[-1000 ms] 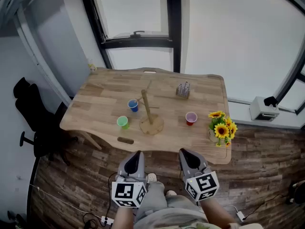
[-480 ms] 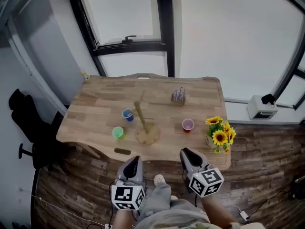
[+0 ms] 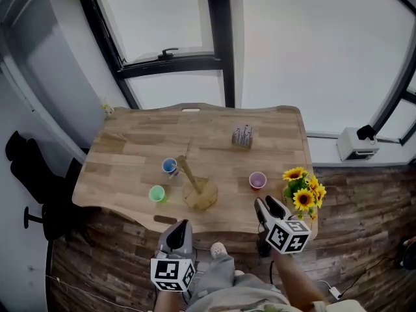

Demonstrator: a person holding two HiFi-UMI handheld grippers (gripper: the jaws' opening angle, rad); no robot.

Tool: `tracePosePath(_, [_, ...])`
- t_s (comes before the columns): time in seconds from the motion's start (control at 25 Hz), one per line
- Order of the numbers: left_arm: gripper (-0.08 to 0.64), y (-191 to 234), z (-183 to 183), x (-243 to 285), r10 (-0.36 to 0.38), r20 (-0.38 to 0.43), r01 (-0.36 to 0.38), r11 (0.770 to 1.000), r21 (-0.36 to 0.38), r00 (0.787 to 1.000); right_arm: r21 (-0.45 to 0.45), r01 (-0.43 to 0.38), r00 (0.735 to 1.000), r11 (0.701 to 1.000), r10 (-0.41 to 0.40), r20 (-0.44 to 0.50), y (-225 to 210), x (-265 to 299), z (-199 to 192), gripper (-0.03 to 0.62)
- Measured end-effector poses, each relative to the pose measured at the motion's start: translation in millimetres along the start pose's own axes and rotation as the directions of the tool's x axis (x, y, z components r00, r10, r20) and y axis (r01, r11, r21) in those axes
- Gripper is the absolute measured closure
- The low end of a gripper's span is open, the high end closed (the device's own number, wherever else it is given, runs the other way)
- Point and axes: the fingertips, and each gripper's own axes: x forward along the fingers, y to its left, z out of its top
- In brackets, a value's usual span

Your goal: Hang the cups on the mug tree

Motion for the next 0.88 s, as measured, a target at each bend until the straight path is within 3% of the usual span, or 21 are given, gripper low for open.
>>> tracePosePath(0.4, [0.56, 42, -9, 37, 0.026, -0.053, -0.027, 0.999, -0.027, 0.998, 0.263, 0.117, 0.992, 0.958, -0.102, -0.071, -65, 58, -21, 0.445])
tracePosePath(0.88, [0.56, 79, -24, 67, 0.039, -0.115, -0.043, 0.998, -0.037, 0.993, 0.45, 0.296, 0.955, 0.843, -0.244, -0.171, -129, 105, -58, 0.445])
